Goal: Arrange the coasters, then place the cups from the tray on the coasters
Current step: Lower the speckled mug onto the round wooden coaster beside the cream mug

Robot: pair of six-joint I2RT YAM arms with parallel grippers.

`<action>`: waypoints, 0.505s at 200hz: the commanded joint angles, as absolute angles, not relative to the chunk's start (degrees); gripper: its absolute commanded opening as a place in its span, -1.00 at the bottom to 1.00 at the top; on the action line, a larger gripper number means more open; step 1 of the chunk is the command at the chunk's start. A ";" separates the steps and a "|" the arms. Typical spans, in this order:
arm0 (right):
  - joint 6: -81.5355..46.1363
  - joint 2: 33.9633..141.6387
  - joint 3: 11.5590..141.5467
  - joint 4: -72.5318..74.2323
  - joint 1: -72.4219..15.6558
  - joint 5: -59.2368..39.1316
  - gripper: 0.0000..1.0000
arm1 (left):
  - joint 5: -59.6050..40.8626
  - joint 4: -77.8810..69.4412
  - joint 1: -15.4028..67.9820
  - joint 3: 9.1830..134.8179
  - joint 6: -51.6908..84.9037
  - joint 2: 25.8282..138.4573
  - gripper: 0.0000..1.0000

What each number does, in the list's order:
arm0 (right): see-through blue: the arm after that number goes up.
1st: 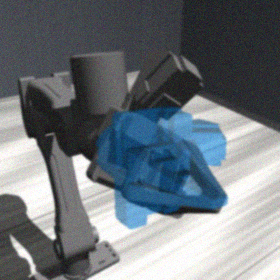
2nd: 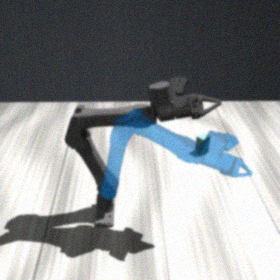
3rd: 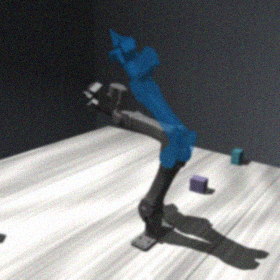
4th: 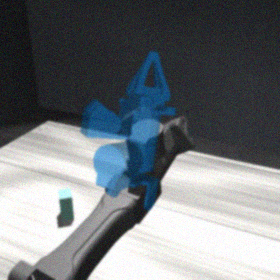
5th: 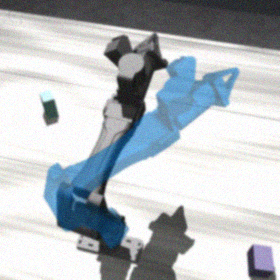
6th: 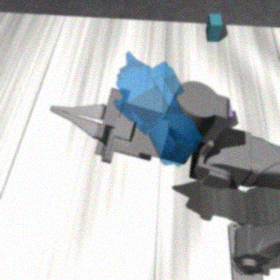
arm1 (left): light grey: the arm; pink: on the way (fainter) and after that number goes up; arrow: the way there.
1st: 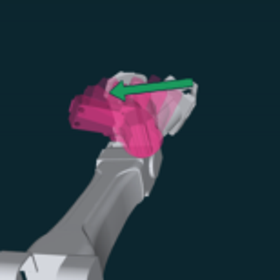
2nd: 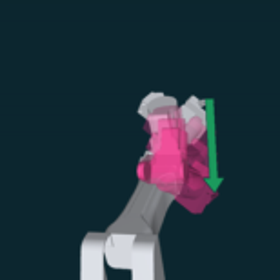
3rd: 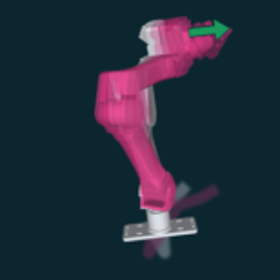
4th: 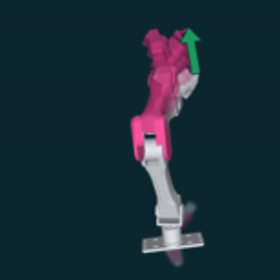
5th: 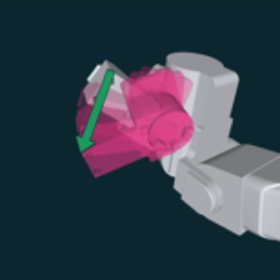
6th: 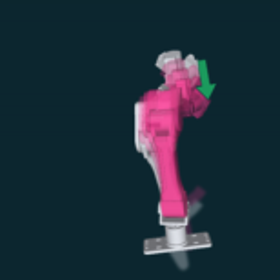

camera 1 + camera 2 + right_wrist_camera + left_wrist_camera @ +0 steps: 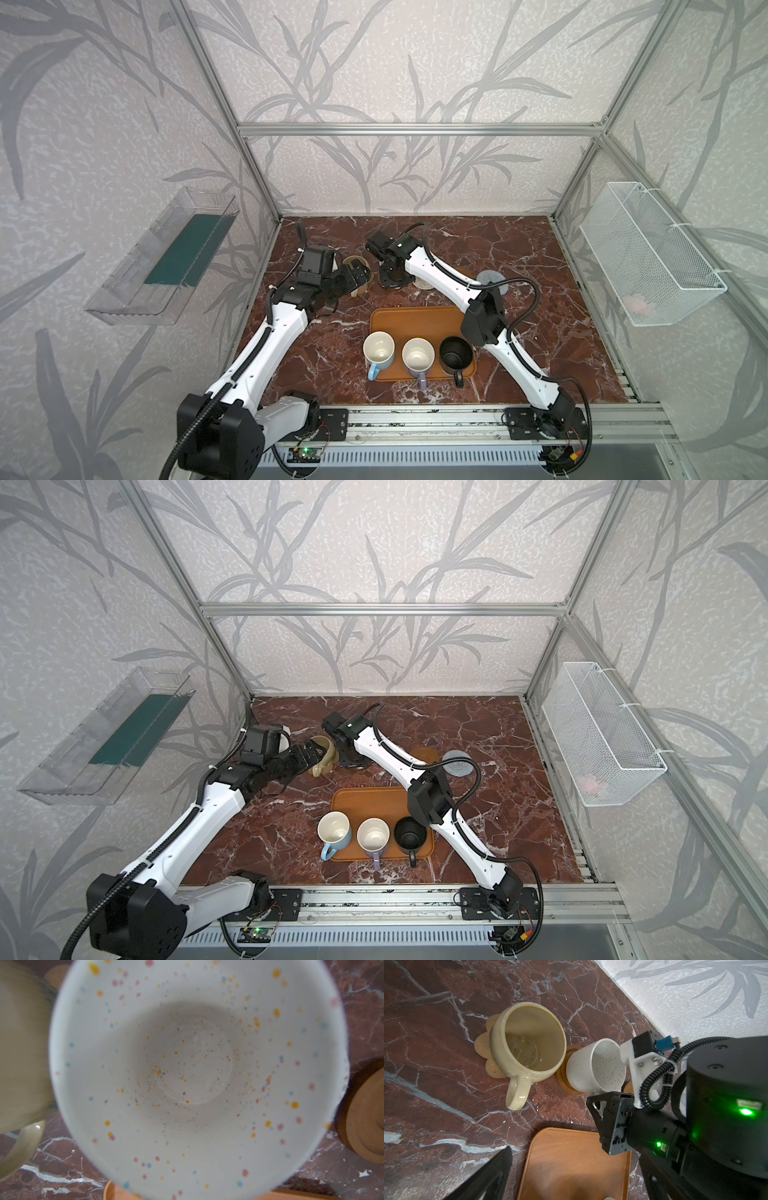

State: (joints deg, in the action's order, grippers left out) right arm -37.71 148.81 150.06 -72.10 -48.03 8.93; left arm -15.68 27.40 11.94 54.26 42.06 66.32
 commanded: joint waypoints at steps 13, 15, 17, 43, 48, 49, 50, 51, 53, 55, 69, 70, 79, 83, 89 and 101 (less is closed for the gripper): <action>-38.23 148.39 152.84 -69.74 -47.80 9.60 -1.00 | -15.06 26.39 11.78 53.11 41.57 66.26 0.95; -38.23 148.46 152.84 -69.72 -47.81 9.59 -1.00 | -15.10 26.39 11.78 53.09 41.57 66.27 0.95; -38.23 148.47 152.84 -69.70 -47.81 9.58 -1.00 | -15.05 26.37 11.82 53.04 41.57 66.22 0.96; -38.32 148.89 152.95 -69.44 -47.81 8.39 -1.00 | -14.97 26.28 11.78 52.75 41.58 66.20 0.95; -38.39 149.05 153.05 -69.39 -47.81 8.06 -1.00 | -15.08 26.36 11.78 52.68 41.62 66.22 0.96; -38.35 149.06 153.03 -69.41 -47.81 8.03 -1.00 | -15.10 26.32 11.78 52.71 41.64 66.20 0.95; -38.38 149.06 153.07 -69.38 -47.81 7.97 -1.00 | -15.06 26.30 11.78 52.72 41.65 66.19 0.95; -38.35 149.02 153.04 -69.41 -47.81 7.94 -1.00 | -15.09 26.29 11.78 52.73 41.66 66.19 0.95; -38.39 149.10 153.09 -69.38 -47.81 7.81 -1.00 | -15.11 26.28 11.78 52.73 41.66 66.20 0.95; -38.43 149.11 153.04 -69.38 -47.81 7.69 -1.00 | -15.09 26.28 11.78 52.62 41.66 66.19 0.96; -38.49 149.19 153.11 -69.60 -47.81 7.39 -0.94 | -15.12 26.11 11.78 52.34 41.82 66.06 0.96; -38.49 149.21 153.06 -69.60 -47.81 7.39 -0.94 | -15.12 26.11 11.78 52.32 41.83 66.03 0.96; -38.50 149.24 153.02 -69.74 -47.73 7.15 -0.84 | -15.13 26.02 11.81 52.17 41.92 65.86 0.95; -38.49 149.30 153.12 -69.83 -47.68 7.05 -0.78 | -15.15 26.03 11.78 52.20 41.92 65.87 0.96; -38.54 149.47 153.17 -69.96 -47.59 6.84 -0.69 | -15.15 26.03 11.80 52.11 42.05 65.81 0.96; -38.84 149.58 153.11 -70.13 -47.38 6.29 -0.63 | -15.13 26.18 11.78 51.97 42.01 65.59 0.95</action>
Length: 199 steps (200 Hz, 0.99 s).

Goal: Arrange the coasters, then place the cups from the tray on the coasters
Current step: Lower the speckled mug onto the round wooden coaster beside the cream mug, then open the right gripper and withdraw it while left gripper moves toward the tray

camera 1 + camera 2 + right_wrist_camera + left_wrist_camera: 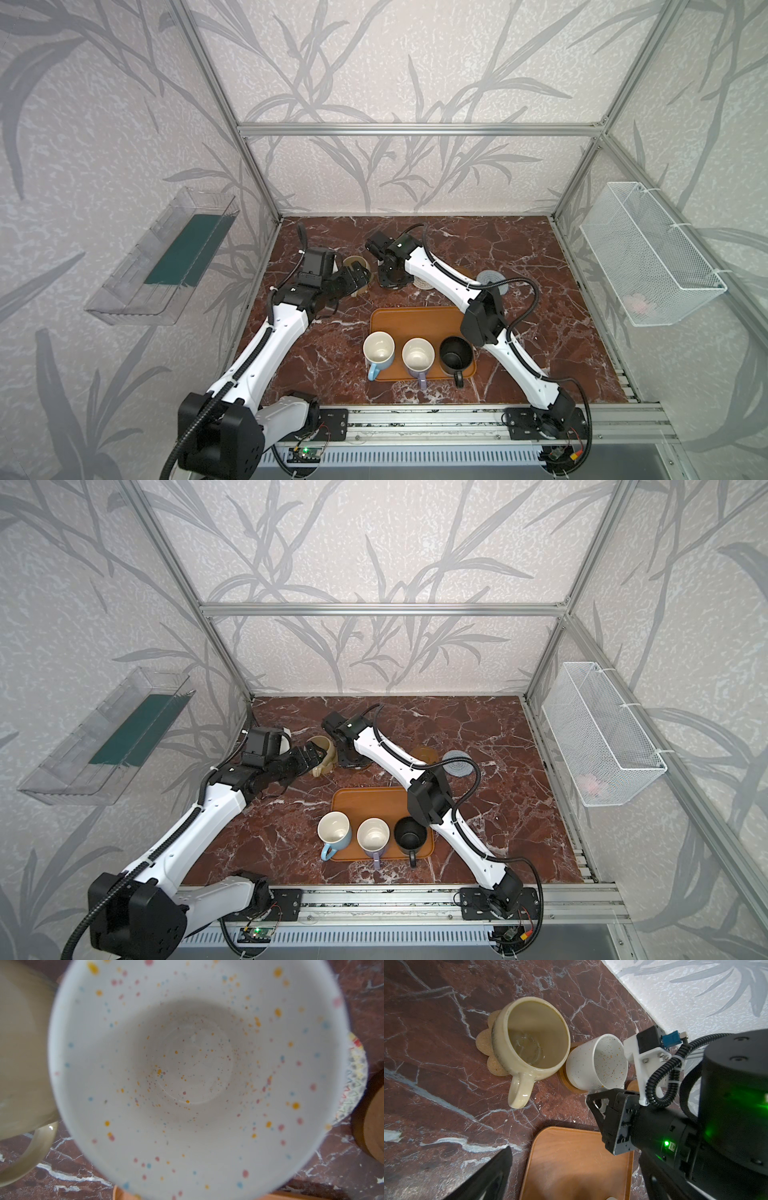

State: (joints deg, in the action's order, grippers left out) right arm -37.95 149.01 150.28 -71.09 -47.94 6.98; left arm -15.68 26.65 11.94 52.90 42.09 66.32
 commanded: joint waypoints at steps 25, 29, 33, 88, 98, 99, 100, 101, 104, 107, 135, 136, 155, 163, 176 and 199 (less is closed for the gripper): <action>-38.79 149.81 153.37 -70.14 -47.37 5.64 -0.46 | -15.17 26.17 11.78 51.75 42.25 65.15 0.96; -38.82 149.83 153.46 -70.14 -47.37 5.56 -0.42 | -15.05 26.12 11.78 51.74 42.30 65.05 0.96; -38.83 149.78 153.42 -70.07 -47.37 5.46 -0.38 | -15.09 26.10 11.78 51.64 42.28 64.97 0.95; -38.51 149.19 153.28 -69.87 -47.33 4.45 -0.18 | -14.54 26.84 11.78 51.18 42.63 63.48 0.96; -38.51 148.87 153.24 -69.87 -47.44 4.39 -0.19 | -14.90 27.39 11.78 51.16 42.63 63.05 0.95; -38.50 148.83 153.22 -69.87 -47.45 4.35 -0.19 | -14.97 27.45 11.78 51.15 42.58 62.99 0.95; -38.50 148.77 153.20 -69.92 -47.46 4.33 -0.19 | -15.00 27.57 11.78 51.20 42.56 62.96 0.96; -38.45 148.79 153.24 -69.89 -47.46 4.32 -0.19 | -15.01 27.63 11.78 51.17 42.51 62.90 0.96; -38.36 148.64 153.28 -70.02 -47.46 4.37 -0.19 | -15.10 27.89 11.78 51.30 42.39 62.78 0.96; -38.40 148.44 153.28 -70.05 -47.46 4.48 -0.18 | -15.27 28.17 11.78 51.29 42.25 62.65 0.96; -36.91 145.86 153.20 -71.40 -47.53 6.50 -0.13 | -17.72 32.49 11.78 52.68 39.66 61.82 0.96; -36.87 145.75 153.19 -71.43 -47.54 6.68 -0.13 | -17.78 32.68 11.78 52.75 39.52 61.76 0.96; -34.50 143.02 152.63 -72.00 -47.72 8.53 0.07 | -18.16 36.24 11.79 54.25 37.34 60.29 0.96; -34.08 141.61 152.22 -72.40 -47.72 8.93 0.17 | -18.02 37.92 11.78 55.05 36.45 59.52 0.96; -33.60 138.92 150.38 -72.30 -47.75 9.18 0.31 | -17.58 40.83 11.87 56.38 35.34 58.27 0.97; -32.88 132.95 143.50 -69.33 -47.90 8.88 0.46 | -17.42 46.26 12.12 58.48 34.59 57.17 0.97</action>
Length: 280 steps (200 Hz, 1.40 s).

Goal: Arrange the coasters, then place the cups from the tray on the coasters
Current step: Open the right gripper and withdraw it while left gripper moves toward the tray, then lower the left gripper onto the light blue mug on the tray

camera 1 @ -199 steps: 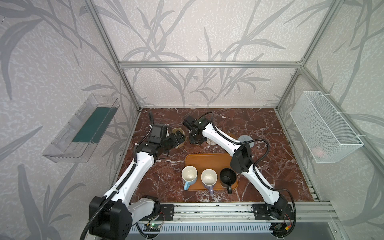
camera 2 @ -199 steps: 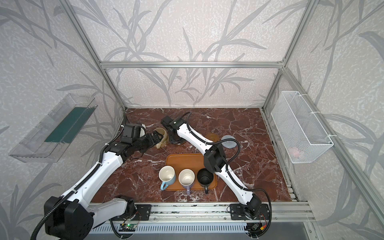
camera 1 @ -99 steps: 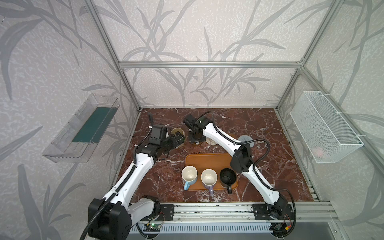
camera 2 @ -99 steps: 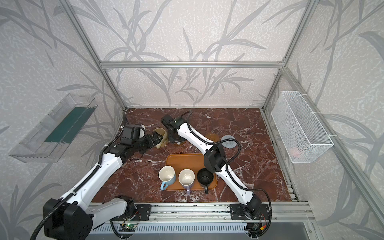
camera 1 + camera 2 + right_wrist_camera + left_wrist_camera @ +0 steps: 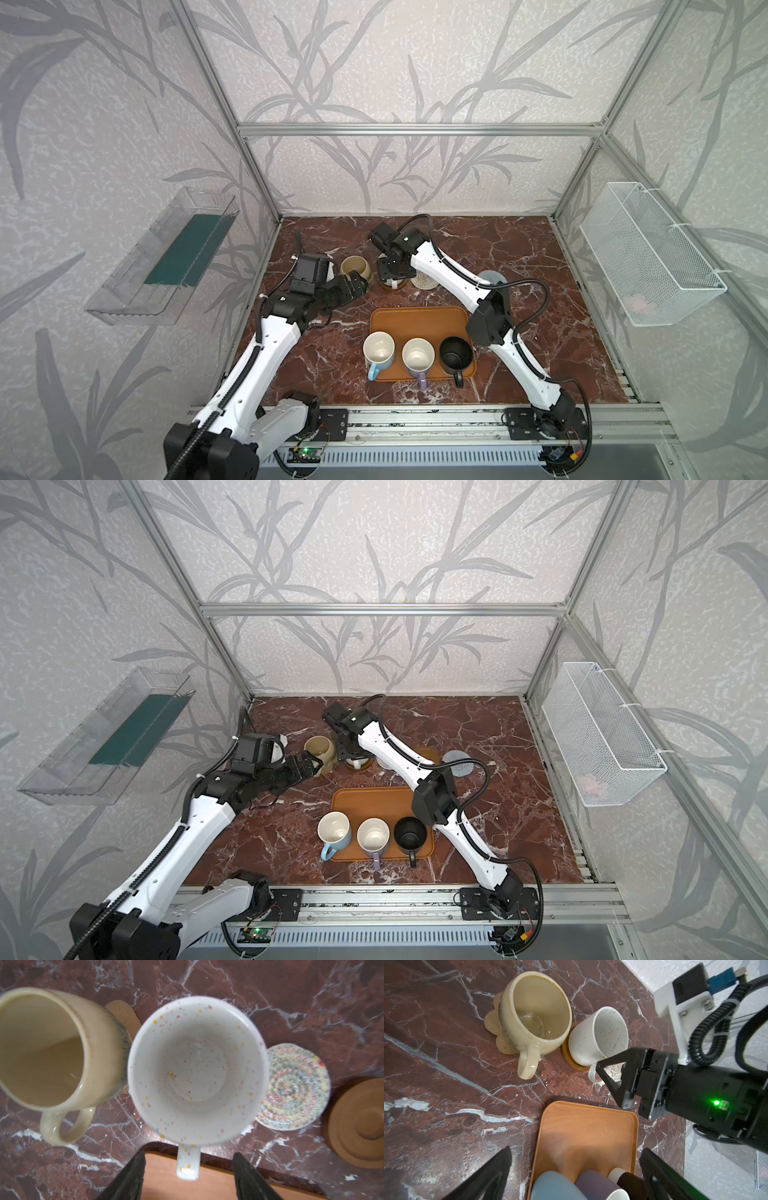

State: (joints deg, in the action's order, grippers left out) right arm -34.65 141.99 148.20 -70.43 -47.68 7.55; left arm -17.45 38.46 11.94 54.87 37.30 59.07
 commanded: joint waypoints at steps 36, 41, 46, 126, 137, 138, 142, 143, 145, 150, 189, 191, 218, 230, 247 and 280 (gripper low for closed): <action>-31.45 123.91 131.67 -63.17 -47.99 8.94 0.65 | -16.97 51.74 14.41 59.77 35.41 55.69 0.98; -31.02 122.55 130.11 -62.37 -47.99 9.05 0.66 | -17.06 52.20 15.06 59.85 35.57 55.44 0.98; -30.61 121.33 128.59 -61.61 -47.99 9.24 0.73 | -17.05 52.77 15.77 59.92 35.74 55.31 0.98; -23.31 91.27 89.73 -37.53 -46.65 9.14 0.98 | -4.62 65.33 33.73 63.59 41.15 58.65 0.99; -22.52 86.94 85.05 -34.89 -45.71 7.65 0.98 | -4.16 64.88 35.71 63.23 42.26 58.07 0.99; -22.51 86.58 84.58 -34.76 -45.62 7.43 0.98 | -4.10 64.83 35.91 63.21 42.36 58.04 0.98; -22.25 85.28 83.17 -34.19 -45.05 6.43 0.98 | -3.97 64.73 36.54 63.05 42.87 57.89 0.98; -22.16 85.00 82.68 -34.06 -44.89 6.07 0.98 | -3.96 64.71 36.69 62.99 43.01 57.86 0.99; -22.04 84.22 81.88 -33.92 -44.62 5.47 0.98 | -3.96 64.65 37.01 62.90 43.27 57.77 0.99; -21.71 82.83 80.10 -33.32 -43.80 3.88 0.98 | -3.93 64.56 37.75 62.70 43.84 57.60 0.99; -20.16 74.52 68.41 -30.34 -38.57 -3.41 0.98 | -2.76 64.62 43.45 60.59 47.20 57.38 0.99; -19.96 74.22 68.10 -30.50 -38.34 -3.60 0.98 | -2.69 64.61 43.82 60.50 47.35 57.35 0.99; -17.74 71.59 64.15 -32.06 -37.97 -3.78 0.98 | -2.65 64.22 47.06 58.95 49.42 56.68 0.99; -17.62 70.45 62.33 -32.09 -37.91 -3.74 0.98 | -2.80 64.76 48.53 58.36 50.04 57.26 0.99; -17.88 69.07 60.19 -31.66 -37.94 -4.02 0.98 | -1.39 65.45 50.97 57.21 51.29 57.67 0.98; -18.21 67.03 57.54 -29.53 -37.89 -6.89 0.98 | 0.95 62.95 54.91 53.93 53.51 57.54 0.90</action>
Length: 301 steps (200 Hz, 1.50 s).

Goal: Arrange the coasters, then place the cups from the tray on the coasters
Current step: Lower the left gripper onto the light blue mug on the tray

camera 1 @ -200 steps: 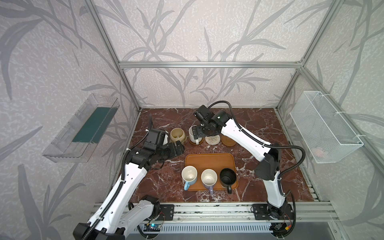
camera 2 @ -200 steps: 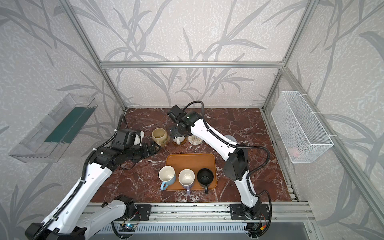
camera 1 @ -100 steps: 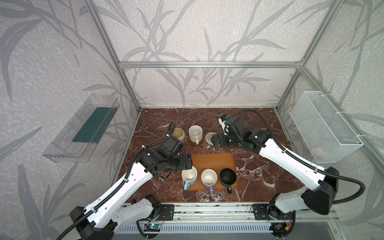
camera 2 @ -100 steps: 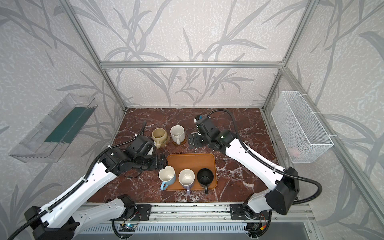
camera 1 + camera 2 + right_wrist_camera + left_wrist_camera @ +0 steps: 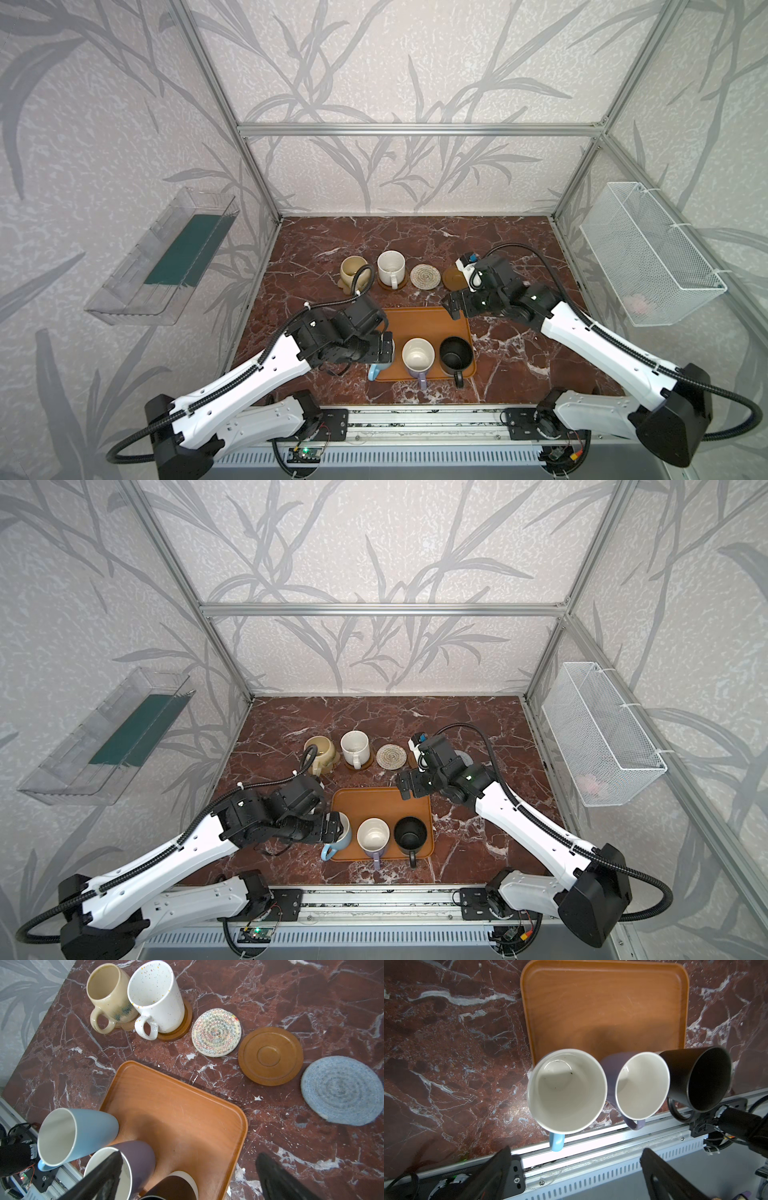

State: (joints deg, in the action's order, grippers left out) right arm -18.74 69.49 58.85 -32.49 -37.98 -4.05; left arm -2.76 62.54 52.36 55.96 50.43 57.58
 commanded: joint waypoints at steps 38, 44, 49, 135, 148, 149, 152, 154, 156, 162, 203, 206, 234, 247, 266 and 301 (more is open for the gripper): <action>-17.96 66.53 56.94 -29.92 -37.93 -6.52 0.98 | 4.04 63.11 59.09 52.69 55.06 60.03 0.77; -17.88 66.53 56.95 -30.01 -37.95 -6.34 0.98 | 4.21 62.97 59.31 52.10 55.37 60.39 0.74; -17.80 66.53 56.91 -29.99 -37.89 -6.26 0.98 | 4.30 62.89 59.34 51.59 55.45 60.45 0.72; -18.54 66.84 56.37 -28.08 -37.91 -9.03 0.98 | 3.81 54.86 60.57 43.86 56.38 61.50 -0.02; -18.34 67.43 56.88 -28.59 -37.92 -9.14 0.98 | 4.88 54.05 61.33 43.39 56.46 61.44 -0.11; -18.31 67.46 56.92 -28.62 -37.90 -9.14 0.98 | 4.99 54.01 61.43 43.36 56.44 61.48 -0.11; -18.24 67.62 57.17 -28.68 -37.92 -9.14 0.98 | 5.26 53.90 61.62 43.31 56.44 61.56 -0.11; -18.21 67.70 57.25 -28.77 -37.89 -9.10 0.98 | 5.42 53.82 61.72 43.22 56.45 61.64 -0.12; -18.15 67.81 57.40 -28.88 -37.88 -9.09 0.98 | 5.55 53.80 61.82 43.17 56.43 61.69 -0.12; -18.05 68.09 57.63 -29.16 -37.89 -9.01 0.98 | 6.08 53.79 61.95 42.95 56.45 61.98 -0.12; -18.20 69.23 57.95 -28.25 -37.93 -9.73 0.98 | 11.07 54.67 63.12 42.16 55.63 64.39 -0.18; -18.15 69.37 57.98 -28.24 -37.93 -9.71 0.98 | 11.36 54.71 63.23 42.18 55.58 64.57 -0.20; -18.25 70.56 57.70 -28.11 -37.91 -9.80 0.98 | 10.67 50.68 63.97 40.72 55.28 65.61 -0.23; -18.41 70.84 57.38 -28.12 -37.88 -10.38 0.99 | 10.42 49.43 64.06 40.13 55.38 65.92 -0.27; -19.19 70.80 56.55 -27.83 -37.93 -11.29 0.99 | 10.99 49.56 64.07 39.84 55.16 66.03 -0.37; -19.73 70.58 56.03 -27.08 -37.90 -11.68 0.98 | 11.40 48.61 64.12 39.63 54.76 66.86 -0.45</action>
State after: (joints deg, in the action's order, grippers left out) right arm -19.00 70.63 56.69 -28.32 -37.98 -10.59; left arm 8.62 49.47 63.99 40.21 54.98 66.02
